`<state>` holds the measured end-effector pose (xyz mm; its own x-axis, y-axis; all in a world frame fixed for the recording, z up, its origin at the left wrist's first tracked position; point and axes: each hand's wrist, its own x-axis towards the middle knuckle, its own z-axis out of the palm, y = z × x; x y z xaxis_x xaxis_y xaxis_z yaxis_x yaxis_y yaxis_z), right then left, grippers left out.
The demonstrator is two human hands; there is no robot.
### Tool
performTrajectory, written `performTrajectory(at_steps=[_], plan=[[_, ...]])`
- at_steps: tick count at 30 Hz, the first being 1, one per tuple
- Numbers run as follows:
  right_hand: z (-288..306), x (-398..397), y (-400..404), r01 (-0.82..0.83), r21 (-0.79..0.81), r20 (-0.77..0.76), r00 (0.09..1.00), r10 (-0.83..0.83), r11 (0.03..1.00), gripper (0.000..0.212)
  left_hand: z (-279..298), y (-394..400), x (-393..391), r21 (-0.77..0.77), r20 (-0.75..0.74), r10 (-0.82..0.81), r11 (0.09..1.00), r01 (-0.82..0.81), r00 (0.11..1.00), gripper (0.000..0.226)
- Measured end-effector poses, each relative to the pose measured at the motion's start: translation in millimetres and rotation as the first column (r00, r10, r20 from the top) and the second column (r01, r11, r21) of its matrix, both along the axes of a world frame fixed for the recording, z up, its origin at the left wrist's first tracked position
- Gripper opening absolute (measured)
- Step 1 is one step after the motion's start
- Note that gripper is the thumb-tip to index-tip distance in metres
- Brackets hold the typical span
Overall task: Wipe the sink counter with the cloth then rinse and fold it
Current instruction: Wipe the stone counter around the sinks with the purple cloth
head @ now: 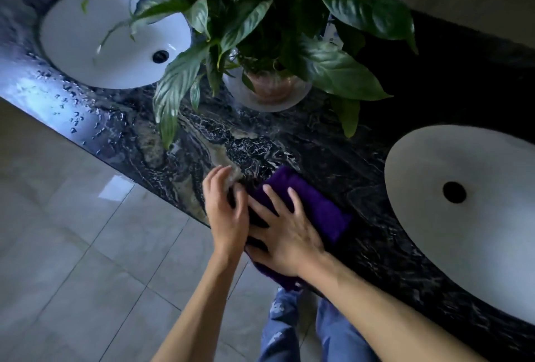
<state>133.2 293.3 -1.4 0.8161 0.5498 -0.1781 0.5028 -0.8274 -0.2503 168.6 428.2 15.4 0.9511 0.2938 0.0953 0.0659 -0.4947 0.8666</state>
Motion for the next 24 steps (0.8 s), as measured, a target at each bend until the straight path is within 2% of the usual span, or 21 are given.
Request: performTrajectory(at_steps=[2, 3, 6, 9, 11, 14, 16, 18, 21, 24], plan=[[-3, 27, -5, -0.04, 0.01, 0.013, 0.999, 0.04, 0.999, 0.054, 0, 5, 3, 0.065, 0.039, 0.122, 0.99, -0.125, 0.992, 0.038], [-4, 41, -16, -0.019, 0.001, 0.03, 0.999, 0.019, 1.0, 0.056, -1, 4, 3, 0.095, 0.039, 0.124, 0.987, -0.127, 0.992, 0.037], [-5, 68, -75, 0.205, -0.052, 0.083, 0.976, -0.201, 0.977, 0.059, -6, -22, 2, 0.201, -0.035, -0.049, 0.978, 0.055, 0.998, 0.037], [-3, 44, -129, 0.408, -0.112, 0.11, 0.911, -0.397, 0.906, 0.059, -19, -52, -5, 0.28, -0.095, -0.201, 0.935, 0.22, 0.975, 0.039], [-1, 5, -147, 0.486, -0.133, 0.129, 0.872, -0.471, 0.864, 0.059, -22, -60, -6, 0.282, -0.096, -0.199, 0.934, 0.218, 0.975, 0.039], [-1, -60, -150, 0.542, -0.144, 0.131, 0.84, -0.527, 0.828, 0.06, -18, -56, -8, 0.138, -0.096, -0.143, 0.978, 0.155, 0.985, 0.039], [2, -87, -129, 0.517, -0.122, 0.131, 0.854, -0.503, 0.847, 0.064, -14, -53, -9, 0.053, -0.062, -0.127, 0.99, 0.131, 0.99, 0.038], [5, -92, -92, 0.382, -0.103, 0.087, 0.923, -0.374, 0.918, 0.071, -10, -51, -8, -0.019, -0.035, -0.128, 0.992, 0.127, 0.991, 0.037], [8, -56, -41, 0.091, -0.055, -0.01, 0.996, -0.092, 0.994, 0.068, -3, -40, -6, -0.093, -0.002, -0.071, 0.993, 0.071, 0.997, 0.033], [3, -2, -17, 0.006, 0.003, 0.004, 1.0, -0.006, 1.0, 0.055, 2, -23, -7, -0.093, 0.089, 0.101, 0.991, -0.092, 0.991, 0.027]])
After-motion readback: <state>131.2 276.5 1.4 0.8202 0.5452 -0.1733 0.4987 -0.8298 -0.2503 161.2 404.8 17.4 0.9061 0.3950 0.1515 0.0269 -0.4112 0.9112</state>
